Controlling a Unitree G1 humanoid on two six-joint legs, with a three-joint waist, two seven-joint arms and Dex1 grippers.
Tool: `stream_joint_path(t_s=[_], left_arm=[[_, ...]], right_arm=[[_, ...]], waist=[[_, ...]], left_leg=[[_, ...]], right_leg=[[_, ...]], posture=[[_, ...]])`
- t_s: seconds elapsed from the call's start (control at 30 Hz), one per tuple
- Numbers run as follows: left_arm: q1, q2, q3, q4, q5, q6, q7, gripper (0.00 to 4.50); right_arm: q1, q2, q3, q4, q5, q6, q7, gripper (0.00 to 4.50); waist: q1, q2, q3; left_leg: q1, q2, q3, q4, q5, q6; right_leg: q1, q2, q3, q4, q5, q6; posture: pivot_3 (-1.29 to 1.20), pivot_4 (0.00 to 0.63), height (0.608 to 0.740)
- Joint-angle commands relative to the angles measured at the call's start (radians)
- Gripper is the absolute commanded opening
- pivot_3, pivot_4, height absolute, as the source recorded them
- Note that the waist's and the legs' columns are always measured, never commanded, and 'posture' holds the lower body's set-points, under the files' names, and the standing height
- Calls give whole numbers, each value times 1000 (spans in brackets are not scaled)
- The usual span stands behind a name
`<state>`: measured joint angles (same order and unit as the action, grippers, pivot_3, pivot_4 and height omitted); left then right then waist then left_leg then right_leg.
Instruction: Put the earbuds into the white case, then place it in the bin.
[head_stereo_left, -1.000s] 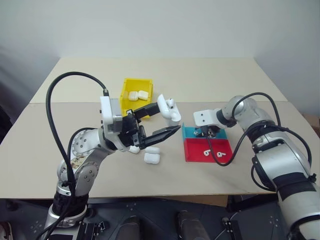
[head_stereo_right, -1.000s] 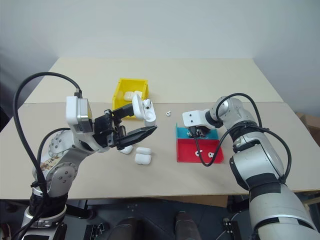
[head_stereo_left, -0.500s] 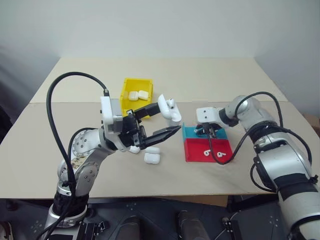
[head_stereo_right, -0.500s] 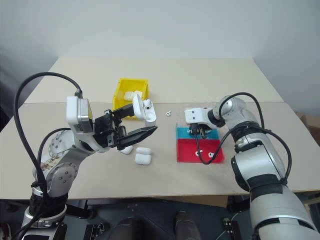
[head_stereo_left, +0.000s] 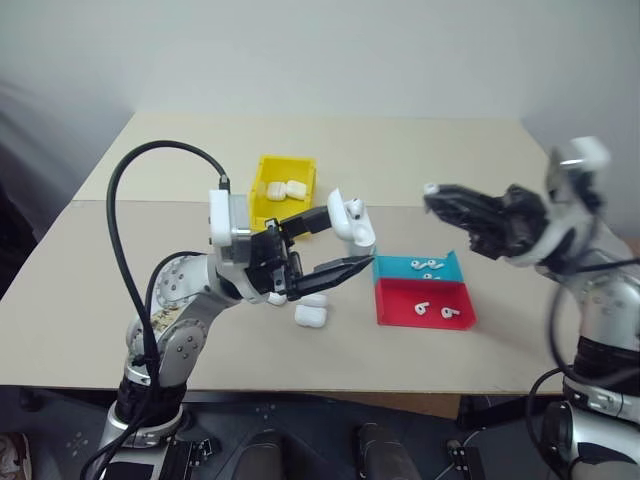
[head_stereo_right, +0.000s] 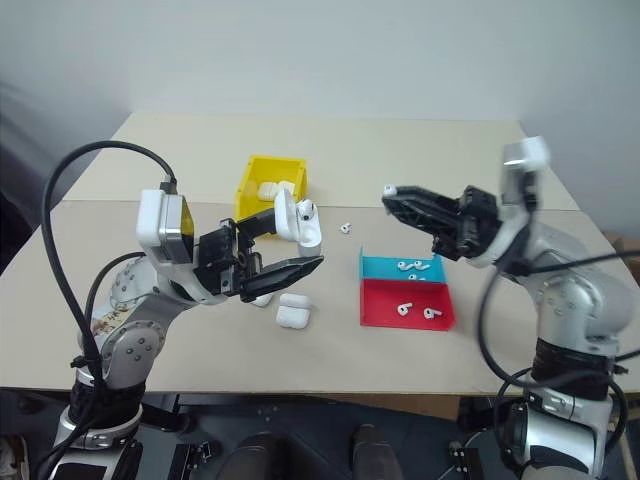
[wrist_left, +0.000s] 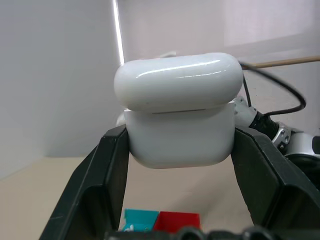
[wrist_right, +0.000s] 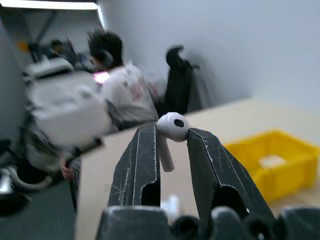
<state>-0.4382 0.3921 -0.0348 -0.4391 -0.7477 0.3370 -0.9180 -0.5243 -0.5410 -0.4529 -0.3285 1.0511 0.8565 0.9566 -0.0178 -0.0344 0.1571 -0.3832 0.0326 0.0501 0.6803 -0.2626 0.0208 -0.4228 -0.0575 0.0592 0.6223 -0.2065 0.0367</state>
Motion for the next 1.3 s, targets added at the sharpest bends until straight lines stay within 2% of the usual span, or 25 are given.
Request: stream_joint_path(t_s=[0.03, 0.13, 0.37, 1.1, 1.3], left_arm=[[-31, -4, -7, 8, -17, -1, -32, 2783], [-60, -23, -22, 40, -11, -3, -44, 2783], [-89, -51, -41, 72, 1, -12, -72, 2783], [-86, -66, -35, 80, 26, -26, -84, 2783], [-90, -69, -34, 82, 29, -27, -82, 2783]], right_arm=[[25, 16, -42, -143, 237, 25, -180, 618], [53, 21, 12, -255, 310, 7, -299, 618], [69, 12, 135, -329, 289, -29, -437, 618], [114, -96, 219, -338, 259, -95, -405, 618], [119, -117, 230, -339, 248, -105, -394, 2564]], waist=[[-4, 0, 0], [-5, 0, 0], [-2, 0, 0], [1, 0, 0], [1, 0, 0]], left_leg=[[0, 0, 1, 0, 0, 0], [1, 0, 4, 0, 1, 1], [-1, 0, 5, 0, 1, 1], [-4, 0, 4, 0, 0, 1], [-4, 0, 4, 0, 0, 1]], right_leg=[[0, 1, 1, 0, 0, 0], [-1, 1, 1, 1, -1, 2], [-2, 0, 2, -1, -1, 1], [-2, 0, 0, -5, -1, 1], [-2, 0, 0, -6, -1, 1]], posture=[[0, 150, 740], [0, 150, 740], [0, 150, 740], [0, 150, 740], [0, 150, 740]])
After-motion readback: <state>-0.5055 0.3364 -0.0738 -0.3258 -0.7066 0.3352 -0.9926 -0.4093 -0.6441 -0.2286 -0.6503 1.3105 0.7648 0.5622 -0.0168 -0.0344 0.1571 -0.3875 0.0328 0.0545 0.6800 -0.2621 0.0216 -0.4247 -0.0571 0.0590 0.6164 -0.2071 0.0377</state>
